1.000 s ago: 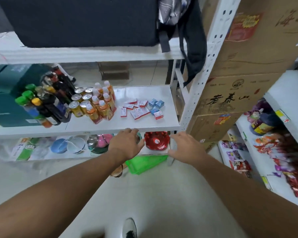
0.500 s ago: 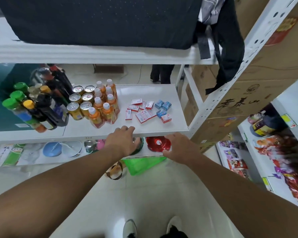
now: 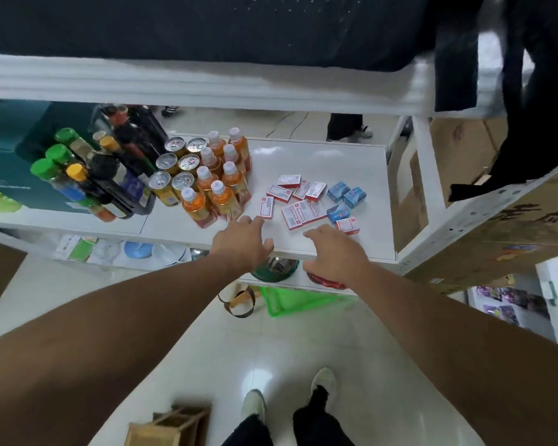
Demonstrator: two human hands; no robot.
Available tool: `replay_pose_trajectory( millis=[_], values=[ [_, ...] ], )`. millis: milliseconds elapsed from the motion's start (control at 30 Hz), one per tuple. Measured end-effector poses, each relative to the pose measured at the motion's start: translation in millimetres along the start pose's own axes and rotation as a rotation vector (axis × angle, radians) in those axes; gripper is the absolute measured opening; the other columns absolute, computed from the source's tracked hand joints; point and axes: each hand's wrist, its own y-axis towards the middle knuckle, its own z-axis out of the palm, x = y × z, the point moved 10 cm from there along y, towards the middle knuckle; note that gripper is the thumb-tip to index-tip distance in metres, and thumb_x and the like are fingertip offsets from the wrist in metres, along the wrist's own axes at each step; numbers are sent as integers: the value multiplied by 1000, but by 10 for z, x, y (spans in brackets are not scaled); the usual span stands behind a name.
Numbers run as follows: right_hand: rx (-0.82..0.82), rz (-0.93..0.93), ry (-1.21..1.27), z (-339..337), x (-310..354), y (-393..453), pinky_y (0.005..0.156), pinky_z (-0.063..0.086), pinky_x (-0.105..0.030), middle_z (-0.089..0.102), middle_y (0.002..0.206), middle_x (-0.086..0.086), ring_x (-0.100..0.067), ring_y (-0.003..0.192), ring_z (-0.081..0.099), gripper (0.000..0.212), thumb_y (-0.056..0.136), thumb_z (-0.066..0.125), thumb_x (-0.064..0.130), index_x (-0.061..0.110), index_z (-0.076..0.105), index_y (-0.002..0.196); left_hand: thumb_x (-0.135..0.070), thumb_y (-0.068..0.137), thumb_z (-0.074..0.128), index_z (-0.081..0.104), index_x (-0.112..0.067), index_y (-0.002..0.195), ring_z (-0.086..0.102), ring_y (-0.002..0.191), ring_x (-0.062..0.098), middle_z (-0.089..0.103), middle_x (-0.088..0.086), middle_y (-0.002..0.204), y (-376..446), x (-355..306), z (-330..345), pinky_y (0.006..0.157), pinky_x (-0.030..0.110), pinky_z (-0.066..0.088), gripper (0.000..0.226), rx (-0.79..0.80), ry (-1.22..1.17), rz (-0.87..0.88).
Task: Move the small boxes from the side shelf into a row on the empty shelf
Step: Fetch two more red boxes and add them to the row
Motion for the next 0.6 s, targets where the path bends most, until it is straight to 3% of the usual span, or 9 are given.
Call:
replay_pose_trajectory(
  millis=[267,467,600],
  values=[
    [17,-60,-43,21,112,585,108,51,-51,45,159,0,-29,142,46,81,87,75,46,30,41,159,-52,96,70,45,-24,156,58,134,31,56,7,149,472,75,163,98,50,58,71,16,-182,-58],
    [2,-79,-107,131,93,1138,110,48,-53,39,164,2,-27,148,35,82,87,75,39,29,39,160,-50,101,65,35,-24,163,58,136,33,50,9,157,1045,170,405,103,48,57,73,-43,-226,-16],
    [-4,-113,-191,212,119,1431,114,45,-53,39,166,3,-27,151,36,86,86,78,38,29,38,161,-47,102,68,38,-21,158,58,132,32,55,10,151,1304,206,486,104,47,57,69,-125,-240,-38]
  ],
)
